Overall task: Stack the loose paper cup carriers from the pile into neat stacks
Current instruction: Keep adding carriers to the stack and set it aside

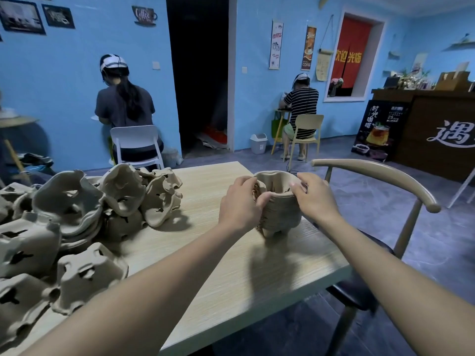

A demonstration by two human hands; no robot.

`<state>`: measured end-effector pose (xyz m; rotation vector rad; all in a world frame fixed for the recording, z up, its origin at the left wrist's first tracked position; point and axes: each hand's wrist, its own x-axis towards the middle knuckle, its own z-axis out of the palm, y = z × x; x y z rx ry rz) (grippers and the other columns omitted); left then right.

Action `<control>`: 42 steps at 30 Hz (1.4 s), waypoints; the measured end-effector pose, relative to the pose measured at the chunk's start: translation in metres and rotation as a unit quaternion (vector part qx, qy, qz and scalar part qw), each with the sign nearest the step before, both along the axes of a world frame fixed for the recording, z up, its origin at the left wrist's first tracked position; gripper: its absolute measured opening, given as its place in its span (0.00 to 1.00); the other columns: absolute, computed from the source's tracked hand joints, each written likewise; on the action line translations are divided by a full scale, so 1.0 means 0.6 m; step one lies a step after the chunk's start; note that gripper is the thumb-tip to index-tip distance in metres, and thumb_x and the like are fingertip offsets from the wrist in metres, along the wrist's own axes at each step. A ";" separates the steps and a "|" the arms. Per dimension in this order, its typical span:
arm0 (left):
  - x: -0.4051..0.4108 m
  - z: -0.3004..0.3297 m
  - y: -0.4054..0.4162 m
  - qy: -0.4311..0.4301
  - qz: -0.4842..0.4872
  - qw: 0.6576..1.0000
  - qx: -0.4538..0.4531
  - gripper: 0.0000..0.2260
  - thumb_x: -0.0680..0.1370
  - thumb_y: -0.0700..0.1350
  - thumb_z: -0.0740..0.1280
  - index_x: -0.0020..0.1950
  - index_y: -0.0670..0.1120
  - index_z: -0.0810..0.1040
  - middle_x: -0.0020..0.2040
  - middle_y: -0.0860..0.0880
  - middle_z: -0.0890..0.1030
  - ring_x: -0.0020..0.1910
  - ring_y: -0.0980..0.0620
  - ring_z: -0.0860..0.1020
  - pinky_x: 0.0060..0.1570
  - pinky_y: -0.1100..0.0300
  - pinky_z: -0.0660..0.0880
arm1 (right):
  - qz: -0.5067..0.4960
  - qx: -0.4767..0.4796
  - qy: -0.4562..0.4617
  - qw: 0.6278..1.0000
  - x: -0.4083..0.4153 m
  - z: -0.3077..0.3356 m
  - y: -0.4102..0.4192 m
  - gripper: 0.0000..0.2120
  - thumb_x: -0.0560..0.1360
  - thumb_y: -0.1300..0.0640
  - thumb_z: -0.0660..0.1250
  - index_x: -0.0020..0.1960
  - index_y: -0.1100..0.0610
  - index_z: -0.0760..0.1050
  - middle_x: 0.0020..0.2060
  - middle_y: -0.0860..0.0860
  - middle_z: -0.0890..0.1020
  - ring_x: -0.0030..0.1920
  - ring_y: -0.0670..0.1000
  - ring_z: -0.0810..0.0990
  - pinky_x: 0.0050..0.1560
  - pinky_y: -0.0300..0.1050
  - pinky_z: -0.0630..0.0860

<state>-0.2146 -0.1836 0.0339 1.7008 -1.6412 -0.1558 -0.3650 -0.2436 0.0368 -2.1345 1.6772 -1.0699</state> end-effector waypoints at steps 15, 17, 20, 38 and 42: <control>0.212 -0.053 0.108 -0.028 0.117 0.992 0.029 0.15 0.76 0.46 0.66 0.63 0.46 0.73 0.60 0.47 0.73 0.60 0.48 0.73 0.58 0.54 0.70 | 0.183 -0.053 -0.020 0.982 0.215 -0.025 0.101 0.11 0.75 0.61 0.63 0.57 0.61 0.77 0.53 0.56 0.78 0.54 0.55 0.75 0.57 0.45 0.69; 0.242 -0.055 0.121 -0.048 0.136 0.989 0.033 0.16 0.76 0.46 0.66 0.63 0.47 0.73 0.60 0.47 0.73 0.60 0.47 0.72 0.59 0.52 0.70 | 0.197 -0.025 -0.029 0.980 0.249 -0.040 0.102 0.11 0.75 0.61 0.64 0.56 0.61 0.77 0.53 0.57 0.78 0.53 0.56 0.76 0.56 0.46 0.70; 0.284 -0.060 0.136 -0.075 0.158 0.984 0.039 0.16 0.76 0.46 0.66 0.63 0.47 0.73 0.59 0.48 0.73 0.60 0.48 0.72 0.59 0.52 0.70 | 0.195 0.024 -0.054 0.979 0.295 -0.054 0.098 0.13 0.75 0.60 0.64 0.58 0.62 0.75 0.54 0.57 0.78 0.53 0.56 0.77 0.56 0.45 0.70; 0.347 -0.097 0.139 -0.080 0.164 0.981 0.070 0.16 0.77 0.48 0.63 0.64 0.48 0.72 0.63 0.48 0.73 0.61 0.47 0.72 0.59 0.51 0.70 | 0.058 0.109 -0.124 0.985 0.426 -0.078 0.033 0.04 0.73 0.63 0.64 0.45 0.62 0.76 0.44 0.56 0.79 0.42 0.54 0.73 0.41 0.41 0.65; 0.346 -0.099 0.142 -0.083 0.172 0.978 0.084 0.15 0.77 0.49 0.63 0.63 0.50 0.72 0.61 0.49 0.73 0.58 0.46 0.73 0.58 0.52 0.70 | 0.047 0.091 -0.131 0.986 0.391 -0.074 0.036 0.03 0.72 0.63 0.64 0.42 0.62 0.76 0.40 0.55 0.79 0.42 0.56 0.75 0.40 0.42 0.66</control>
